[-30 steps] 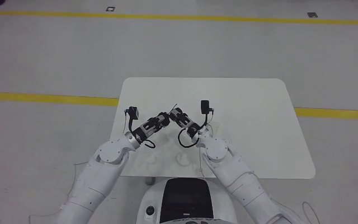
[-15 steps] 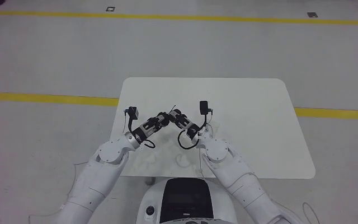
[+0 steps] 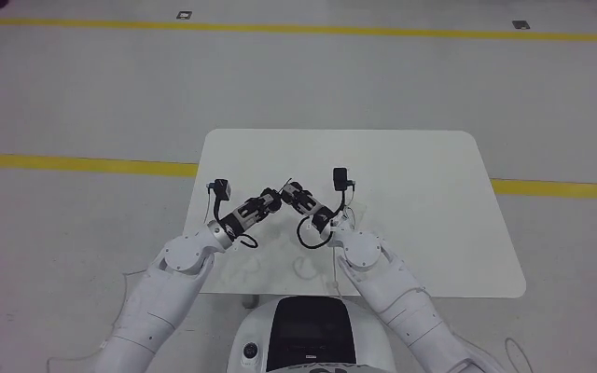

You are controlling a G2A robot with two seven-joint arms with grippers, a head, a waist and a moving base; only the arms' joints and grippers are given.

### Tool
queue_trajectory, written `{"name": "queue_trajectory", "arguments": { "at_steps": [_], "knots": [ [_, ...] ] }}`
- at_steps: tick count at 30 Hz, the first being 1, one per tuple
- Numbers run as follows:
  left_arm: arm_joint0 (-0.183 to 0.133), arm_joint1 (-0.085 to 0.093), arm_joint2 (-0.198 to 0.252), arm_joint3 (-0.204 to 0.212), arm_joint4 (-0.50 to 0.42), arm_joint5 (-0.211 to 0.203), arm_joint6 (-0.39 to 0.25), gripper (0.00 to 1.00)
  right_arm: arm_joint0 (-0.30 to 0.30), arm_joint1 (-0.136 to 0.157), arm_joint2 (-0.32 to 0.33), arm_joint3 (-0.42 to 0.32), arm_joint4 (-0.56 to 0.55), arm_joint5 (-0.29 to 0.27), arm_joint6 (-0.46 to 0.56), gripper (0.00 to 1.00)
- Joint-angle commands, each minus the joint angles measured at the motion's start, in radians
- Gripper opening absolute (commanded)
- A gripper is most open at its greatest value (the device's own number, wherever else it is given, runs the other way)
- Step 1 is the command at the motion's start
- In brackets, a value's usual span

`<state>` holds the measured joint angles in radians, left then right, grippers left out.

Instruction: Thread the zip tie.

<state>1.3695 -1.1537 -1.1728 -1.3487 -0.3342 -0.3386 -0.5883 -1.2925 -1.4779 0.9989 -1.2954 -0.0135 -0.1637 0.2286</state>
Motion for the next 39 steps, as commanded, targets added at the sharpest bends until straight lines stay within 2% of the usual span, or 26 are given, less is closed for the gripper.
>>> {"name": "queue_trajectory", "arguments": {
  "at_steps": [1, 8, 10, 11, 12, 18, 20, 22, 24, 27, 29, 34, 37, 39],
  "knots": [
    [0.006, 0.005, -0.013, -0.005, -0.007, 0.0, -0.019, 0.0, -0.003, 0.002, 0.009, -0.007, 0.005, 0.0, 0.005, 1.0],
    [0.039, 0.029, -0.083, -0.025, -0.045, -0.001, -0.139, 0.0, -0.024, 0.012, 0.053, -0.039, 0.056, -0.005, 0.042, 1.0],
    [0.04, 0.037, -0.108, -0.018, -0.056, 0.005, -0.198, 0.0, -0.025, 0.012, 0.055, -0.041, 0.064, -0.007, 0.055, 1.0],
    [0.036, 0.043, -0.113, -0.016, -0.03, 0.012, -0.232, 0.0, -0.025, 0.012, 0.055, -0.041, 0.064, -0.007, 0.055, 1.0],
    [0.034, 0.046, -0.121, -0.015, -0.003, 0.016, -0.236, 0.0, -0.025, 0.012, 0.055, -0.041, 0.064, -0.007, 0.055, 1.0],
    [0.034, 0.046, -0.121, -0.015, -0.003, 0.016, -0.236, 0.0, -0.025, 0.012, 0.055, -0.041, 0.064, -0.007, 0.055, 1.0],
    [0.034, 0.047, -0.109, -0.028, 0.009, 0.026, -0.246, 0.0, -0.028, 0.012, 0.057, -0.041, 0.076, -0.002, 0.057, 1.0],
    [0.027, 0.049, -0.112, -0.022, -0.016, 0.037, -0.272, 0.0, -0.024, 0.014, 0.067, -0.037, 0.133, 0.028, 0.118, 1.0],
    [0.01, 0.054, -0.121, 0.003, -0.06, 0.047, -0.346, 0.0, -0.01, 0.021, 0.089, -0.03, 0.189, 0.058, 0.225, 1.0],
    [-0.02, 0.061, -0.127, 0.053, -0.101, 0.055, -0.475, 0.0, 0.016, 0.032, 0.106, -0.01, 0.208, 0.124, 0.361, 1.0],
    [-0.043, 0.065, -0.125, 0.089, -0.126, 0.061, -0.553, 0.0, 0.027, 0.037, 0.11, -0.002, 0.199, 0.143, 0.405, 1.0],
    [-0.116, 0.071, -0.115, 0.204, -0.167, 0.023, -0.731, 0.0, 0.05, 0.047, 0.107, 0.021, 0.187, 0.162, 0.497, 1.0],
    [-0.157, 0.073, -0.103, 0.275, -0.179, -0.001, -0.793, 0.0, 0.057, 0.051, 0.102, 0.026, 0.186, 0.16, 0.537, 1.0],
    [-0.176, 0.072, -0.087, 0.3, -0.19, -0.001, -0.802, 0.0, 0.059, 0.053, 0.097, 0.026, 0.184, 0.156, 0.557, 1.0]
  ]
}}
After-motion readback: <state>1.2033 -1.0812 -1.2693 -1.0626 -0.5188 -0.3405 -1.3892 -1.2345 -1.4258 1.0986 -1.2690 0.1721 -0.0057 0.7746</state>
